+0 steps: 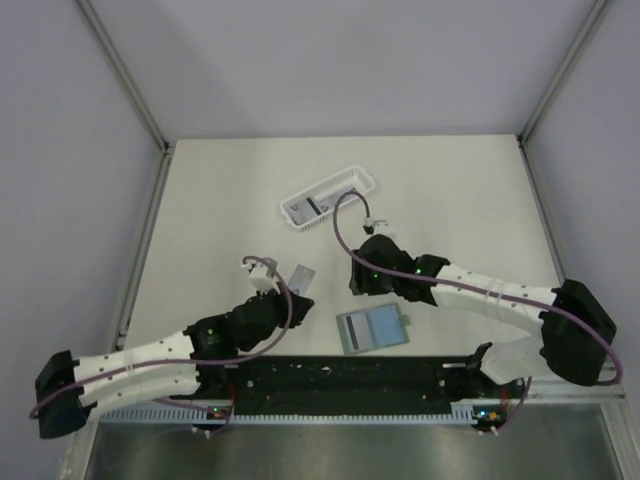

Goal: Put the credit cards into the card holder
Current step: Move the credit card to the corner of the board.

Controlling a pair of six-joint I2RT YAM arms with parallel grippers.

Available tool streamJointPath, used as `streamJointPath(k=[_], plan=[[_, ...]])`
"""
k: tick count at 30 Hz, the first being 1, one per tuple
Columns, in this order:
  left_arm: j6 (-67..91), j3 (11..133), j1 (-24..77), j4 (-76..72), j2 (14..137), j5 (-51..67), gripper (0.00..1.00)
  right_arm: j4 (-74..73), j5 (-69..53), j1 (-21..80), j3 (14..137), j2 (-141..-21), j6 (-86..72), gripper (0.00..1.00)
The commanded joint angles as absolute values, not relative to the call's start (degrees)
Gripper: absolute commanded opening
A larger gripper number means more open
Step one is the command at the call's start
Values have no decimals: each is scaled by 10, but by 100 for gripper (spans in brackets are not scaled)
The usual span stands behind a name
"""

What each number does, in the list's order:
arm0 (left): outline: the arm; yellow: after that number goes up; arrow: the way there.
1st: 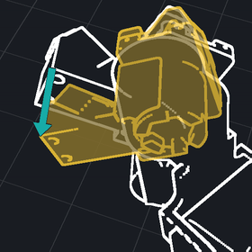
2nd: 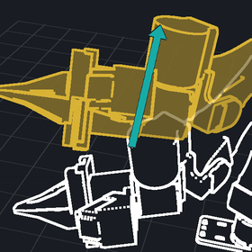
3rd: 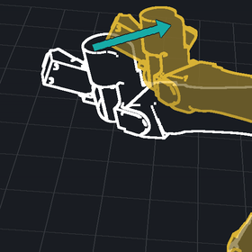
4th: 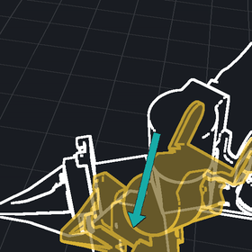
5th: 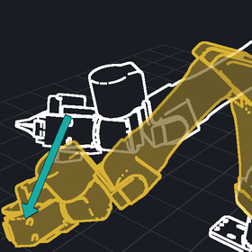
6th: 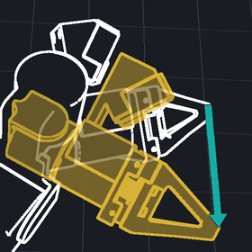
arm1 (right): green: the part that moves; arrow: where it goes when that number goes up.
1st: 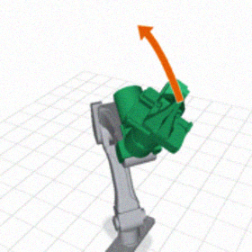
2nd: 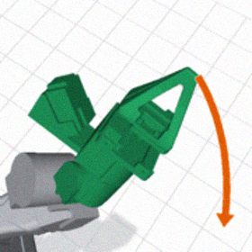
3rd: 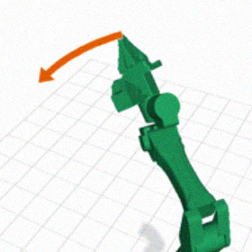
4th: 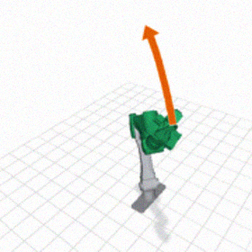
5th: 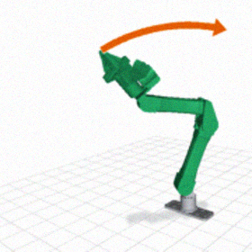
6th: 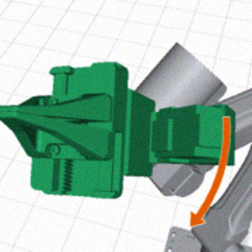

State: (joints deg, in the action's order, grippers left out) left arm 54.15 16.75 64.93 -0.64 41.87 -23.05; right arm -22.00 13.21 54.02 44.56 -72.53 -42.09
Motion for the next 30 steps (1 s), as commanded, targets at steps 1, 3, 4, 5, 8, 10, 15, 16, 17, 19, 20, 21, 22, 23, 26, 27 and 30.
streamJointPath(k=[1, 3, 4, 5, 8, 10, 15, 16, 17, 19, 20, 21, 22, 23, 26, 27, 30], plan=[[555, 200, 605, 177, 360, -303, 1, -157, 93, 521, 587, -850, -339, 53], [552, 207, 554, 209, 352, -286, 1, -156, 77, 521, 651, -925, -326, 53], [545, 207, 524, 211, 350, -267, 1, -153, 71, 521, 682, -964, -320, 53], [535, 206, 478, 207, 352, -242, 0, -151, 67, 520, 706, -1009, -317, 53], [514, 208, 404, 198, 374, -200, 0, -145, 66, 521, 772, -1081, -311, 53], [505, 215, 379, 196, 397, -185, 0, -140, 58, 520, 806, -1123, -306, 53], [494, 207, 335, 156, 445, -161, 0, -162, 50, 521, 885, -1198, -300, 51], [490, 203, 324, 132, 460, -148, 0, -163, 54, 522, 893, -1208, -300, 51], [483, 198, 315, 95, 473, -133, 0, -164, 54, 521, 901, -1214, -301, 51], [479, 186, 302, 47, 505, -106, 0, -168, 57, 521, 910, -1225, -302, 51], [476, 184, 298, 20, 523, -97, 0, -170, 57, 522, 912, -1229, -303, 49], [475, 182, 297, -13, 539, -91, 0, -170, 55, 521, 914, -1231, -303, 47], [471, 182, 297, -30, 553, -89, 0, -170, 55, 521, 913, -1234, -305, 44], [469, 183, 296, -43, 566, -86, 0, -170, 52, 522, 913, -1236, -306, 39], [465, 187, 296, -61, 592, -84, 0, -170, 43, 521, 904, -1235, -312, 27], [465, 188, 296, -63, 602, -82, 0, -170, 43, 521, 899, -1233, -314, 24], [467, 188, 296, -67, 623, -82, 0, -171, 49, 521, 877, -1222, -326, 19]])
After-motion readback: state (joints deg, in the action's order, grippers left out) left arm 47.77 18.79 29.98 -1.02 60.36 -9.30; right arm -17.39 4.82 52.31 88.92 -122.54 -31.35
